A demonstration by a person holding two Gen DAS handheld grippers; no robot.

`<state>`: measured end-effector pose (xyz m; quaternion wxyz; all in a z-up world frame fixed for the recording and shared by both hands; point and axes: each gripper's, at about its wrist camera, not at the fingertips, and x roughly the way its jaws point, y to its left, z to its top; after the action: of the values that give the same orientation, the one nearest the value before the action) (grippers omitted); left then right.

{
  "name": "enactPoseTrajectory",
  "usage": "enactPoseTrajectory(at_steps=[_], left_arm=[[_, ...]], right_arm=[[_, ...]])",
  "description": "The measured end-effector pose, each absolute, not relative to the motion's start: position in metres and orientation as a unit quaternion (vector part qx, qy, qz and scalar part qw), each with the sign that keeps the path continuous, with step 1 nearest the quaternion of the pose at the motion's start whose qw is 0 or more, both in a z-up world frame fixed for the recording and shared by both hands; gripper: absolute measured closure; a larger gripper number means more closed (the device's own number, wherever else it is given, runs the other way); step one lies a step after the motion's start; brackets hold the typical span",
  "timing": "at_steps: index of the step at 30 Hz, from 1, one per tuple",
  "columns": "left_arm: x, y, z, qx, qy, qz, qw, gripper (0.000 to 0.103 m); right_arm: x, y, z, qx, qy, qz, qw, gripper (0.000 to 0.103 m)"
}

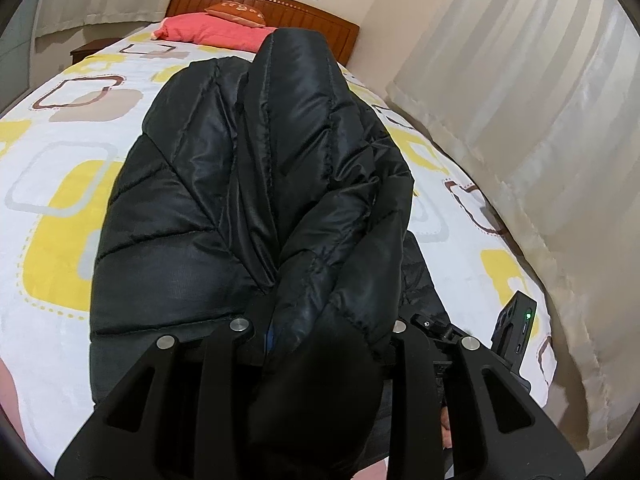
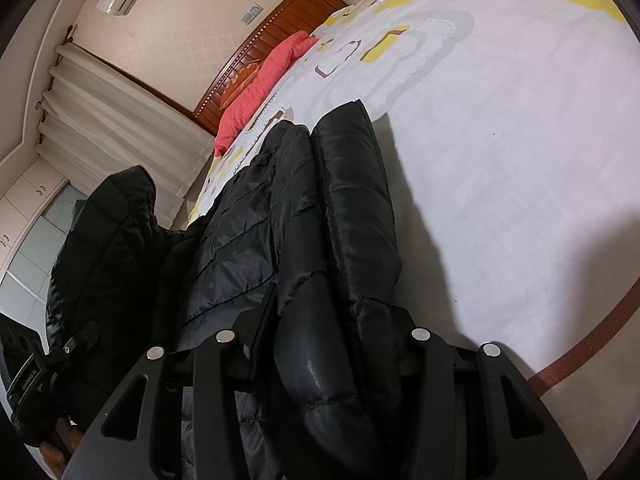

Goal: Fold large clothes

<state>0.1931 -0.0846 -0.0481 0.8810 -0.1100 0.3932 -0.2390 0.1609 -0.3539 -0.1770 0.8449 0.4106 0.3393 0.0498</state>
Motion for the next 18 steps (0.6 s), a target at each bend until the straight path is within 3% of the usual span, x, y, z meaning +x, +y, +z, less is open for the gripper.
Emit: enactPoseTrajectory(at_steps=[18], left_arm=[[0.213, -0.125, -0.060, -0.083, 0.413, -0.257, 0.870, 0.075]], right_arm=[[0.163, -0.353, -0.176, 0.405, 0.340, 0.047, 0.847, 0.060]])
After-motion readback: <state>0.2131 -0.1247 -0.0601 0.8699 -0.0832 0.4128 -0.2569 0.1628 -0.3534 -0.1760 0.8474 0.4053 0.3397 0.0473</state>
